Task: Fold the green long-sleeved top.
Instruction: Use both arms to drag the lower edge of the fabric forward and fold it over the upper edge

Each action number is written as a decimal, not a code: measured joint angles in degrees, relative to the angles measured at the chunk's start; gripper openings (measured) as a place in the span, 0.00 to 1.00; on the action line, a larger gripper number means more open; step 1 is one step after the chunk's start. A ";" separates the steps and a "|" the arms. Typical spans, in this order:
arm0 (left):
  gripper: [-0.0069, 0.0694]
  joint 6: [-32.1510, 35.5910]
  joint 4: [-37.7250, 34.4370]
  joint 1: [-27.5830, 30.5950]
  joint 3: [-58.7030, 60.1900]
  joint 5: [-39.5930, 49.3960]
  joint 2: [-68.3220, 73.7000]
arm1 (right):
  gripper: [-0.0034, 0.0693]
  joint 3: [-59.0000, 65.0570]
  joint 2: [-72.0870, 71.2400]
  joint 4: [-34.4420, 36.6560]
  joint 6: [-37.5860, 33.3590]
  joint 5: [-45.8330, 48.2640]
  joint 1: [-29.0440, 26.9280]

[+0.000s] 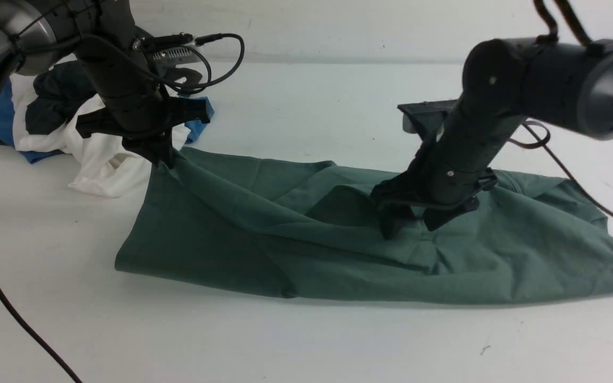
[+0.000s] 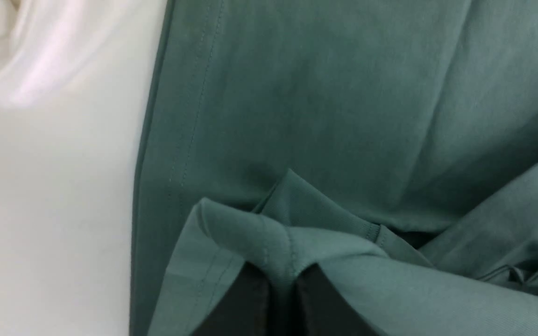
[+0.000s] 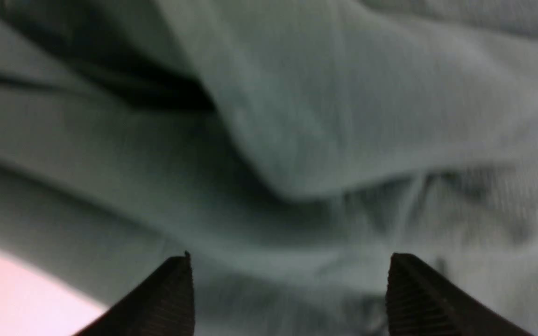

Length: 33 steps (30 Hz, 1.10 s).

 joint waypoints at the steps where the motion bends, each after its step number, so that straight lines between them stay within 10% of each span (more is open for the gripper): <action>1: 0.10 0.00 0.00 0.00 0.00 0.00 0.00 | 0.75 0.00 0.42 -0.38 0.33 -0.51 0.08; 9: 0.10 0.05 -0.47 0.00 0.00 0.00 0.01 | 0.66 0.11 2.13 -4.66 6.03 -8.39 0.14; 20: 0.10 0.05 -1.16 0.00 0.00 0.00 0.01 | 0.07 0.06 1.87 -5.40 2.29 -7.16 0.08; 33: 0.10 -2.04 -2.04 0.08 -8.59 0.46 -0.55 | 0.05 -8.78 0.60 -5.36 -1.13 -1.30 -5.32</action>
